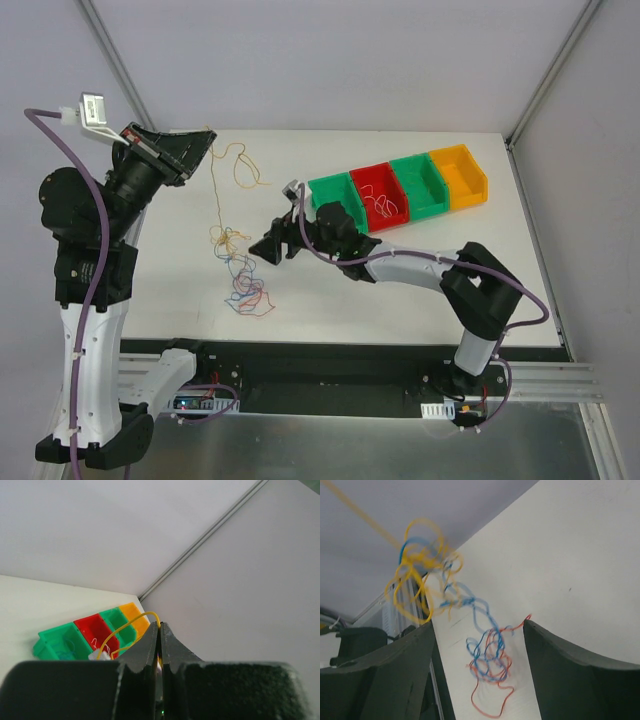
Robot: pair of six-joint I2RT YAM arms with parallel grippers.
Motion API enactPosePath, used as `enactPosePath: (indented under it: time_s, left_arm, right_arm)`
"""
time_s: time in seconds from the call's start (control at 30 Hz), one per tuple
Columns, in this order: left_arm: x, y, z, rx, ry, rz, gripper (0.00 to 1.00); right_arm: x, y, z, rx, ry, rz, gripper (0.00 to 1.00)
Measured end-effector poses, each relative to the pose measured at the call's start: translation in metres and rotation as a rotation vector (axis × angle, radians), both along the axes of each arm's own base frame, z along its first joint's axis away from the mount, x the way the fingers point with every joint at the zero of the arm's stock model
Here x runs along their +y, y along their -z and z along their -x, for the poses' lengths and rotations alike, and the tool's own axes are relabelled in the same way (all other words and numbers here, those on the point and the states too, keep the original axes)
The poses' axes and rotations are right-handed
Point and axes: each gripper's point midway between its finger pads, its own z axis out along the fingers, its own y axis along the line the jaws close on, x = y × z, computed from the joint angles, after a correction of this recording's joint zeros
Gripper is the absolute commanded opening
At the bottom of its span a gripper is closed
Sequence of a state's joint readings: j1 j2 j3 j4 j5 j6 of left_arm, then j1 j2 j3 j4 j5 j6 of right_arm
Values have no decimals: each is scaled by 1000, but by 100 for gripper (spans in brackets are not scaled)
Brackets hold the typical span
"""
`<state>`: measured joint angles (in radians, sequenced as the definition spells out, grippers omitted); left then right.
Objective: Untangle the cables
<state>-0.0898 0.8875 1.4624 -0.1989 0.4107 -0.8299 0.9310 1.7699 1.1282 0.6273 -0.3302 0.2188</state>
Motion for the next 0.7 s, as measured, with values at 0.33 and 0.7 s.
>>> enactPosePath:
  time_s: [0.33, 0.7]
  left_arm:
    - [0, -11, 11, -38, 6, 25, 0]
    - [0, -20, 14, -61, 16, 56, 0]
  right_arm:
    - [19, 12, 50, -63, -77, -20, 80]
    - [33, 18, 10, -98, 93, 34, 63]
